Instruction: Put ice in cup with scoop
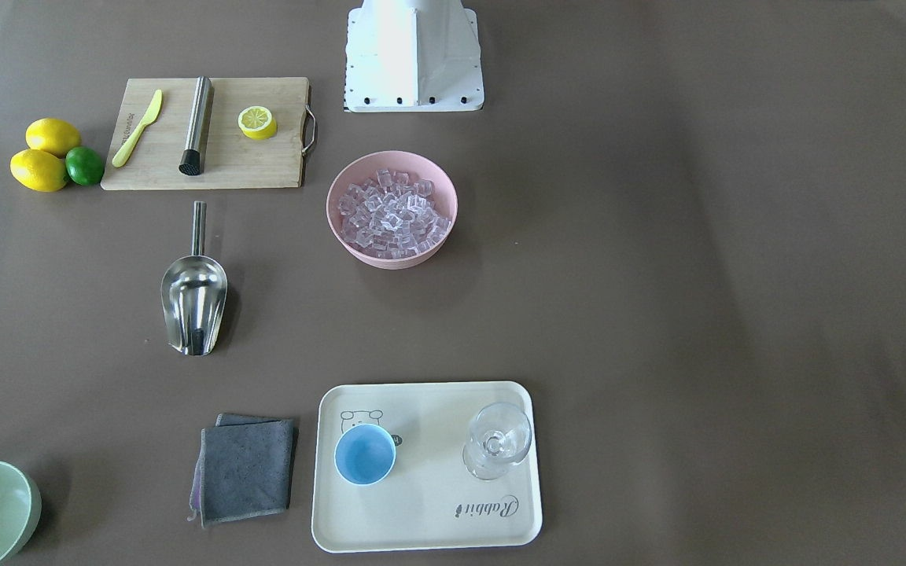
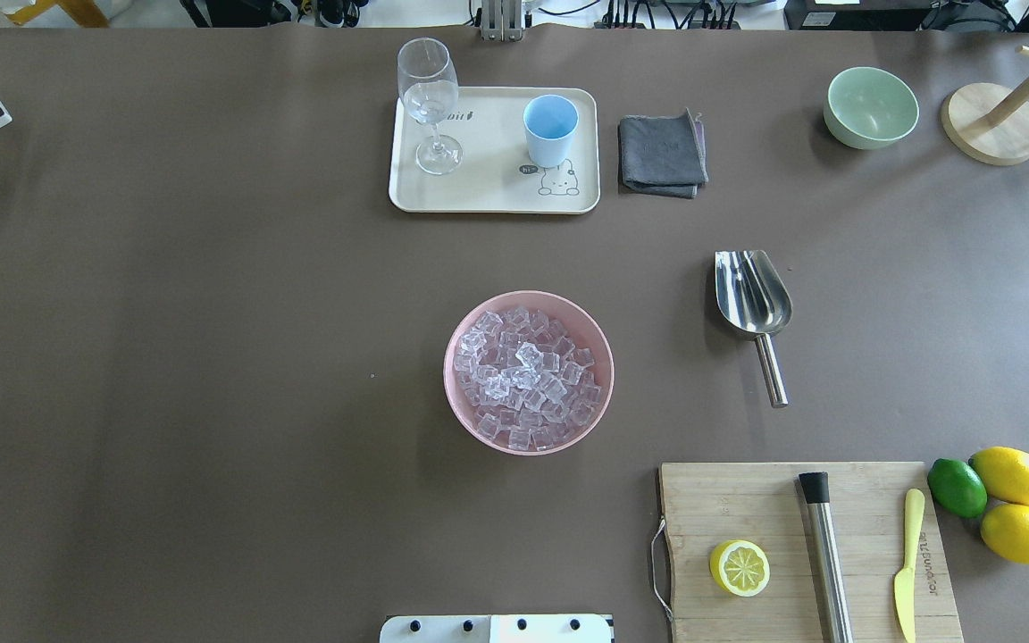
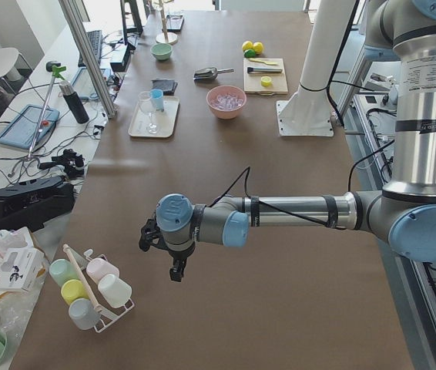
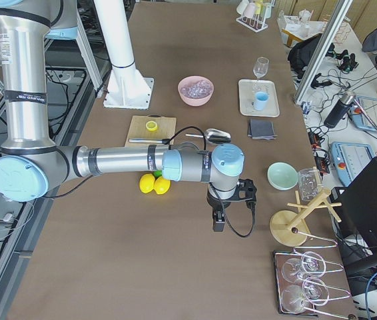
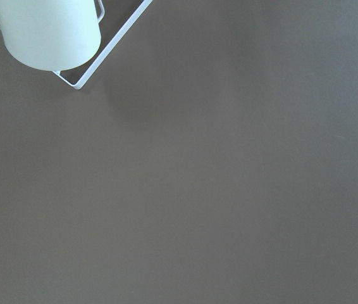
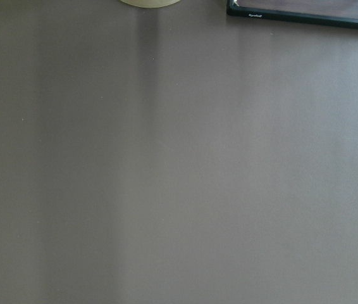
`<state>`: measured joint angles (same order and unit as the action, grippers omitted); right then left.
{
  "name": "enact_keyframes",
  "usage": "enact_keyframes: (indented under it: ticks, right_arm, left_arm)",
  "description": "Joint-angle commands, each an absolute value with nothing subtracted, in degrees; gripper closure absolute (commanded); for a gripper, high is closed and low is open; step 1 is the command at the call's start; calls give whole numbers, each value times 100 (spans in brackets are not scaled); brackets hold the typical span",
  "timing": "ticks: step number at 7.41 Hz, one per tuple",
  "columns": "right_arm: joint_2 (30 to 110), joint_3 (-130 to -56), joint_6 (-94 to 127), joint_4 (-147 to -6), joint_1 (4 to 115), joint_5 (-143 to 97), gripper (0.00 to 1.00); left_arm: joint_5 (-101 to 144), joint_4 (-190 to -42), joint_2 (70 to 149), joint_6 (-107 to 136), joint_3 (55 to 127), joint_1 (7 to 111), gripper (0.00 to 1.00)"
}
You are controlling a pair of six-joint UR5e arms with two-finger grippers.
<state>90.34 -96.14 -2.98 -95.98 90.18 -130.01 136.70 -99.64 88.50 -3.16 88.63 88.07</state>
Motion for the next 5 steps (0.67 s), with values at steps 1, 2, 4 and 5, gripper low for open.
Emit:
enact_keyframes:
  ticks: [1,2,4,5]
  right_arm:
    - [9140,-9624,-290,-9606,9018,-13025,0]
    - [9158,-9598,-290,-9598,9018,-12999,0]
    - [9150,-9624,-290,-9598,9018,-12999,0]
    - [9097,-9624,-290,-9528,9018,-12990,0]
  left_arm:
    - [13667,-9958,8851,-316,8868,8807,2]
    - [13667,-9958,8851,-316,8877,8807,2]
    - [13658,-9967,8859,-325,8921,8798,2]
    - [13789,-9975,8842,-377,9034,8807,2]
